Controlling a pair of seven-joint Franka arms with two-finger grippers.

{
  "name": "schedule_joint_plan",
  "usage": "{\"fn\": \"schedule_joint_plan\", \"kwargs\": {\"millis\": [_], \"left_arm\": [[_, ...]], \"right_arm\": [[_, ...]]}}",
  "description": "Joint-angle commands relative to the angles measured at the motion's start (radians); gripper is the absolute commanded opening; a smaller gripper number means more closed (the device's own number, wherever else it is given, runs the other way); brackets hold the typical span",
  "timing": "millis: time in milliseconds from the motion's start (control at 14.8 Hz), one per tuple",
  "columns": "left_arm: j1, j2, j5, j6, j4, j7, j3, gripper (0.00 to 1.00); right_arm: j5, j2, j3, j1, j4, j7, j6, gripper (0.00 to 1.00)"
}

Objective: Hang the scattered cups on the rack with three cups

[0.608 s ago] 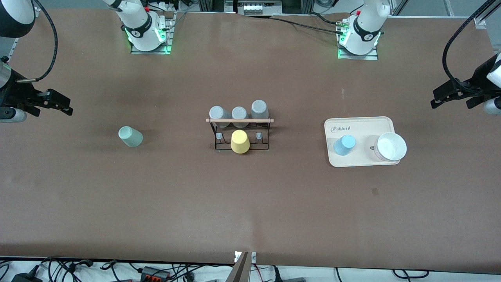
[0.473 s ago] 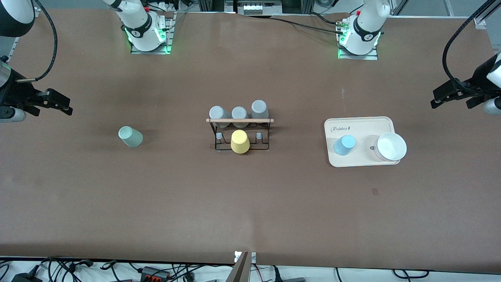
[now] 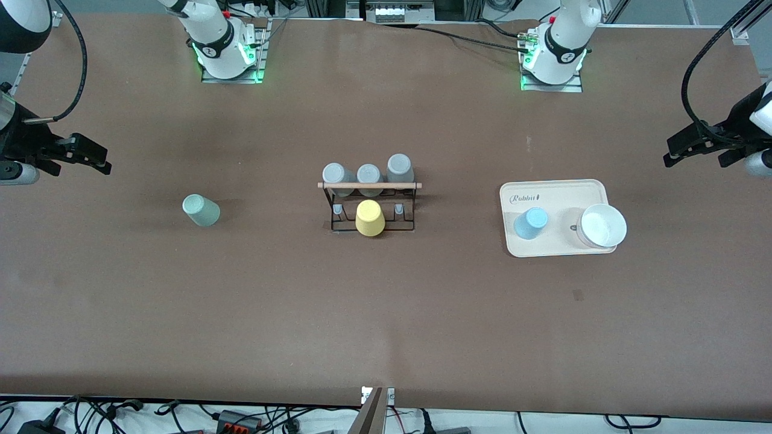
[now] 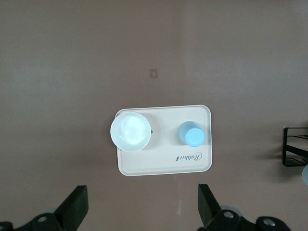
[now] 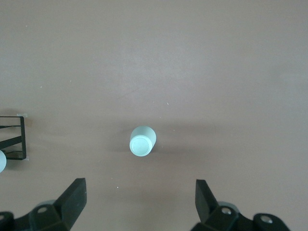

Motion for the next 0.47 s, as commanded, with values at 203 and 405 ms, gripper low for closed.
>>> {"fn": "schedule_joint_plan", "kwargs": {"millis": [203, 405], "left_arm": [[-0.027, 0.073, -0.014, -0.001, 0.009, 0.002, -0.007, 1.0], [-0.072, 0.142, -0.008, 0.003, -0.003, 0.002, -0.01, 1.0]], "right_arm": [[-0.008, -0.011, 0.017, -0.02, 0.001, -0.005, -0.01, 1.0], [-0.008, -0.011, 0.017, -0.02, 0.001, -0.008, -0.008, 1.0]]}}
